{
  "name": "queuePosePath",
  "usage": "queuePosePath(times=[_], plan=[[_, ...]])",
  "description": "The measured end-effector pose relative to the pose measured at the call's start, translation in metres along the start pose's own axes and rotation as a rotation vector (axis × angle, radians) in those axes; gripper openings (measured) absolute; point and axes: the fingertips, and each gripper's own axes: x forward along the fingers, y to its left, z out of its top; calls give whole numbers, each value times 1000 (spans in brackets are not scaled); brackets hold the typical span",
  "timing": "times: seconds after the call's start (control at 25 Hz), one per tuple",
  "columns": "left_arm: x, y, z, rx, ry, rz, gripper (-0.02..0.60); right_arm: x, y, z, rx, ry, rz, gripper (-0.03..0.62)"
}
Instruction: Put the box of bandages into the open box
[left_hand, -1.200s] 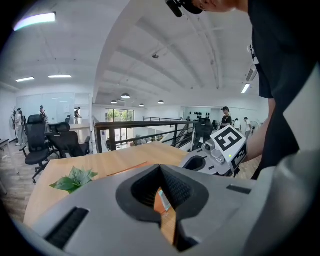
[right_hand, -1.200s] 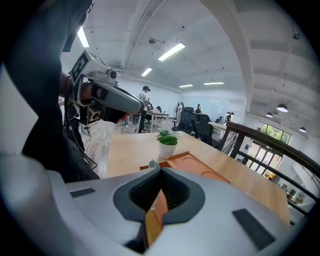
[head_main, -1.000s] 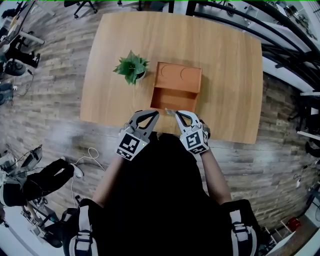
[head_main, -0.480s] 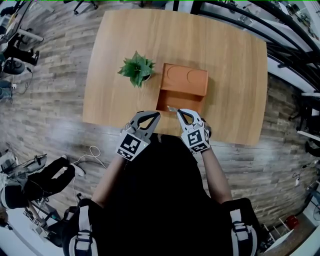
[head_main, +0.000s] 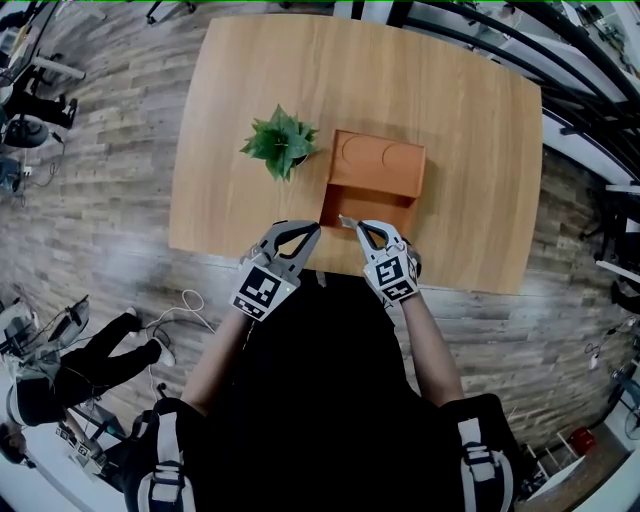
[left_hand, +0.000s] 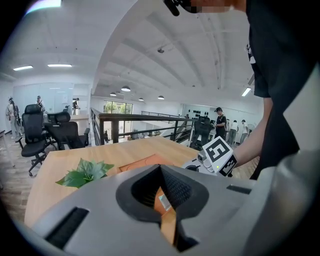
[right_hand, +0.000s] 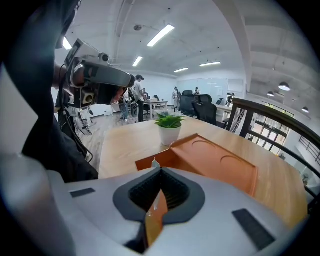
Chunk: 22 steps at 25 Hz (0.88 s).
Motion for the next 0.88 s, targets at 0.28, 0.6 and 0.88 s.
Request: queuePosePath(times=[0.28,0.6,0.88], plan=[[3,5,-2,0,6,-16,20,13,-3,-12,36,30,-7,25],[0,10,-3,12,10,-24,20,20,-8,-23,71,60,-31,25],[0,10,-2,17,9,-19,19,22,-15,-31,80,86,-61,26]])
